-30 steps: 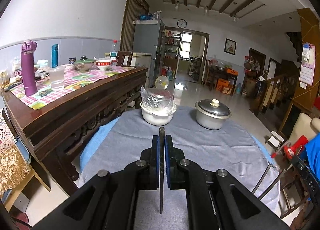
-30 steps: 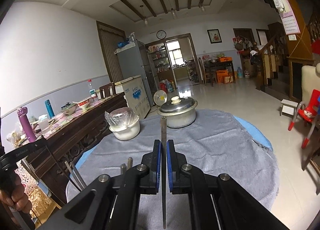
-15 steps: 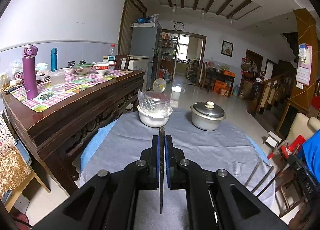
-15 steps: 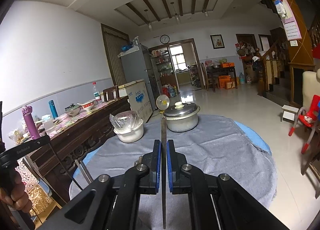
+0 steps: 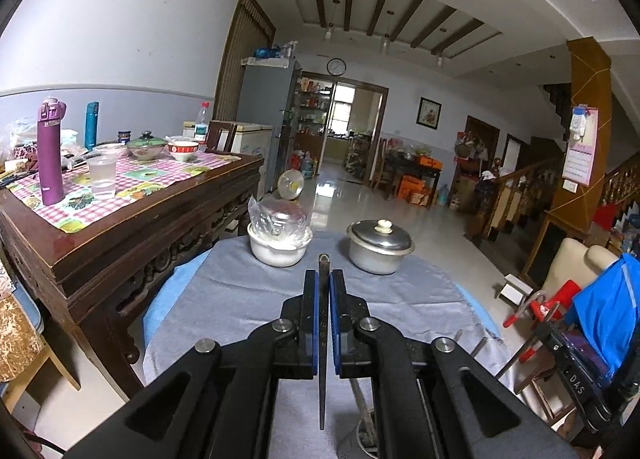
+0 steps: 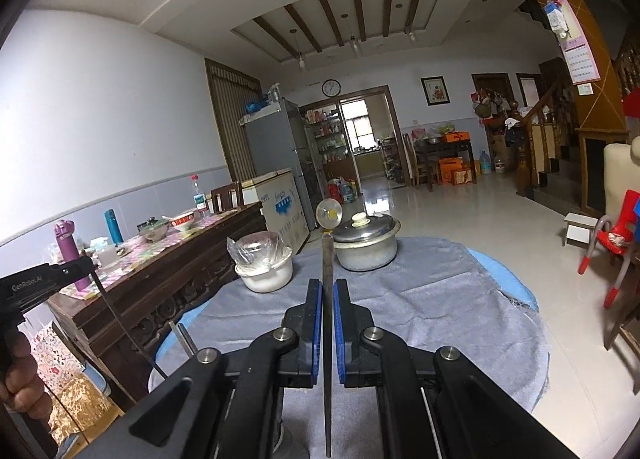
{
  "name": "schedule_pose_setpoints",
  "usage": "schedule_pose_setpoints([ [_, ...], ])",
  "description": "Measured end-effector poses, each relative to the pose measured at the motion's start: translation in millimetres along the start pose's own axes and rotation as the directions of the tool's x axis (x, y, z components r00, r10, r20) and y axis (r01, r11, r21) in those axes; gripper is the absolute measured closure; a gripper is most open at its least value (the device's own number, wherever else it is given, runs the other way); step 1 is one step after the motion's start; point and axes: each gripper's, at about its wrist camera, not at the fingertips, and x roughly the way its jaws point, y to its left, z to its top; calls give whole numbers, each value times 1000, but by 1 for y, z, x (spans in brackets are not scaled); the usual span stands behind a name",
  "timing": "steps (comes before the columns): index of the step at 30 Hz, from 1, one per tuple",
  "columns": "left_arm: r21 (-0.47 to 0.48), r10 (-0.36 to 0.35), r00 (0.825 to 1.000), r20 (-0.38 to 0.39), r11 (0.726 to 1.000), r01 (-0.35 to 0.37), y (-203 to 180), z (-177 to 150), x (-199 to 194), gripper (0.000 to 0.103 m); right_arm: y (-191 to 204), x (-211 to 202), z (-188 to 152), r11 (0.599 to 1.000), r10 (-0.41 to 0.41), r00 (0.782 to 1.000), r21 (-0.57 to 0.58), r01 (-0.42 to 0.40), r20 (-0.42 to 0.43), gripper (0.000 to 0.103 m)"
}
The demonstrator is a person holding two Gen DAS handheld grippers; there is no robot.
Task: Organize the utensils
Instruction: 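Lift the pinched chopsticks and lower them into the grey holder with both tools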
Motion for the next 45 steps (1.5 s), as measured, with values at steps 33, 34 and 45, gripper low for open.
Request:
schedule_pose_setpoints([
  [33,20,-143,989,41,990,142,-23,9,-30,98,46,-39,21,992,109,987,-71,-101,118,97],
  [34,20,-144,989,37,989,144,-23,9,-29,98,46,-37,20,992,110,987,-69,-103,113,97],
  [45,24,-154,988,-10,988,155,-25,3,-11,98,46,-24,13,992,121,988,-49,-117,91,97],
])
